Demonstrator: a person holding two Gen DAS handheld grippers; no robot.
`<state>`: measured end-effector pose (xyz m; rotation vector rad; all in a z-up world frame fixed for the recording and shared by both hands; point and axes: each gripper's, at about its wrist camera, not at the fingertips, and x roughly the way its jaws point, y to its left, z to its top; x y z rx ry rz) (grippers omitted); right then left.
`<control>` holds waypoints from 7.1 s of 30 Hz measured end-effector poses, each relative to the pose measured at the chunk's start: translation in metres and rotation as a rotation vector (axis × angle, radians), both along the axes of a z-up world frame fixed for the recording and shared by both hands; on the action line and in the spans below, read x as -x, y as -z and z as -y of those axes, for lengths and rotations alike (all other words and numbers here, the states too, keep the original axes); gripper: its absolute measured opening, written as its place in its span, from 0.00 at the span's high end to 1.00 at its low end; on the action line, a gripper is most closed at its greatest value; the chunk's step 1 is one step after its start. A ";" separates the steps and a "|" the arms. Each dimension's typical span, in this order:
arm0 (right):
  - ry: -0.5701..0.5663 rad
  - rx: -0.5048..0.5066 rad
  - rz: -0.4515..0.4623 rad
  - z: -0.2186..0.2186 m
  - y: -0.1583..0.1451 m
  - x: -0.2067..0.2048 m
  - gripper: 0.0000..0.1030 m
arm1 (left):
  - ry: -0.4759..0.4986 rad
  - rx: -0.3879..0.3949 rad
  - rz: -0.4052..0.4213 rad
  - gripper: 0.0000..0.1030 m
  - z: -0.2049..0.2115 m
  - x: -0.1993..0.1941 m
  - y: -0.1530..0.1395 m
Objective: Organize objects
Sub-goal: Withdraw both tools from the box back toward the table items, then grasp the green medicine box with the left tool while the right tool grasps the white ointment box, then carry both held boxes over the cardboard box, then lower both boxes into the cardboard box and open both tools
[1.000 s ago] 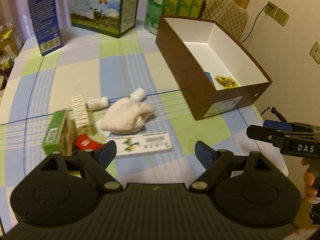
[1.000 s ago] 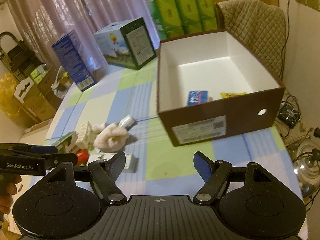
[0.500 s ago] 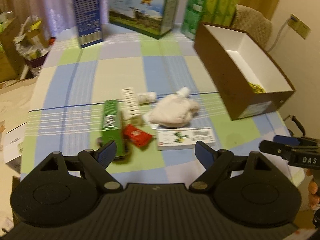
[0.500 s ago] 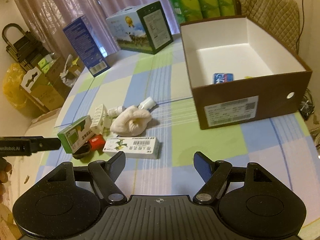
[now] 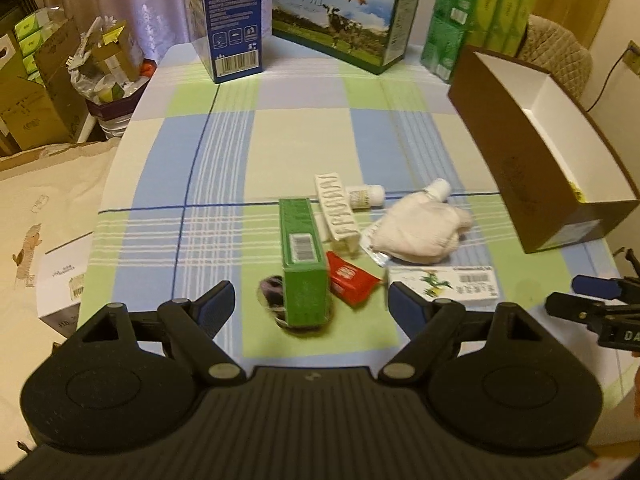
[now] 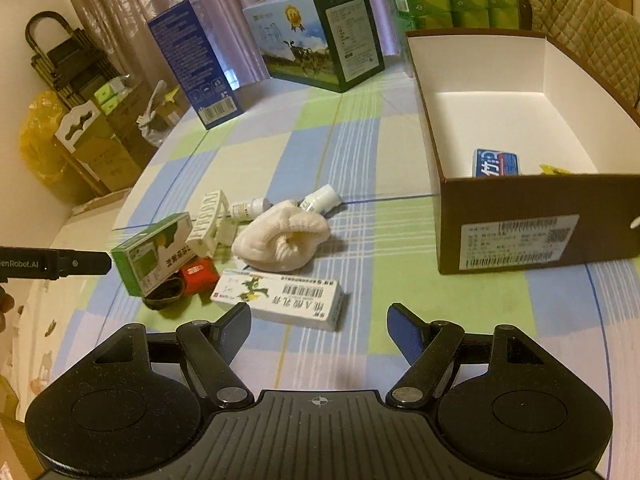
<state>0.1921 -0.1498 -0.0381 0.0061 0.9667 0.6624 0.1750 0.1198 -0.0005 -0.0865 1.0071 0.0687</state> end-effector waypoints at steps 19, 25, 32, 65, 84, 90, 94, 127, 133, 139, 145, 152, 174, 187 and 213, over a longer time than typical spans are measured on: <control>0.051 0.003 -0.052 -0.002 0.016 -0.043 0.30 | 0.097 -0.069 -0.247 0.25 -0.015 -0.109 0.060; 0.038 0.008 -0.065 -0.008 0.020 -0.049 0.30 | 0.116 -0.025 -0.275 0.48 -0.020 -0.118 0.069; -0.014 0.010 -0.068 -0.020 0.022 -0.048 0.30 | 0.086 0.007 -0.203 0.75 -0.023 -0.104 0.063; -0.498 0.117 -0.052 -0.100 0.079 0.006 0.53 | -0.300 0.065 -0.112 0.75 -0.069 0.036 0.057; -0.431 0.193 0.031 -0.131 0.083 0.007 0.64 | -0.255 0.003 -0.157 0.75 -0.053 0.042 0.084; -0.423 0.192 0.018 -0.127 0.083 0.008 0.65 | -0.255 -0.014 -0.162 0.75 -0.050 0.040 0.085; -0.411 0.186 -0.001 -0.121 0.080 0.008 0.66 | -0.255 -0.015 -0.169 0.75 -0.049 0.040 0.085; -0.162 -0.043 0.051 0.015 -0.035 -0.022 0.66 | -0.010 0.023 0.054 0.75 0.073 -0.005 -0.020; -0.085 -0.050 0.074 0.057 -0.049 -0.041 0.66 | 0.088 0.035 0.088 0.75 0.122 -0.029 -0.031; -0.028 -0.056 0.106 0.094 -0.062 -0.063 0.66 | 0.181 0.049 0.126 0.75 0.174 -0.057 -0.042; 0.008 -0.061 0.142 0.125 -0.074 -0.091 0.65 | 0.247 0.050 0.166 0.75 0.220 -0.087 -0.051; 0.039 -0.069 0.169 0.146 -0.084 -0.133 0.65 | 0.288 0.060 0.184 0.75 0.263 -0.124 -0.056; 0.028 0.040 0.106 0.138 -0.032 -0.257 0.66 | 0.238 -0.005 0.067 0.75 0.311 -0.249 -0.003; 0.015 0.113 0.069 0.123 0.000 -0.291 0.66 | 0.212 -0.066 -0.022 0.75 0.311 -0.295 0.037; 0.040 0.205 0.217 0.112 -0.006 -0.295 0.53 | 0.233 -0.062 0.007 0.49 0.304 -0.303 0.033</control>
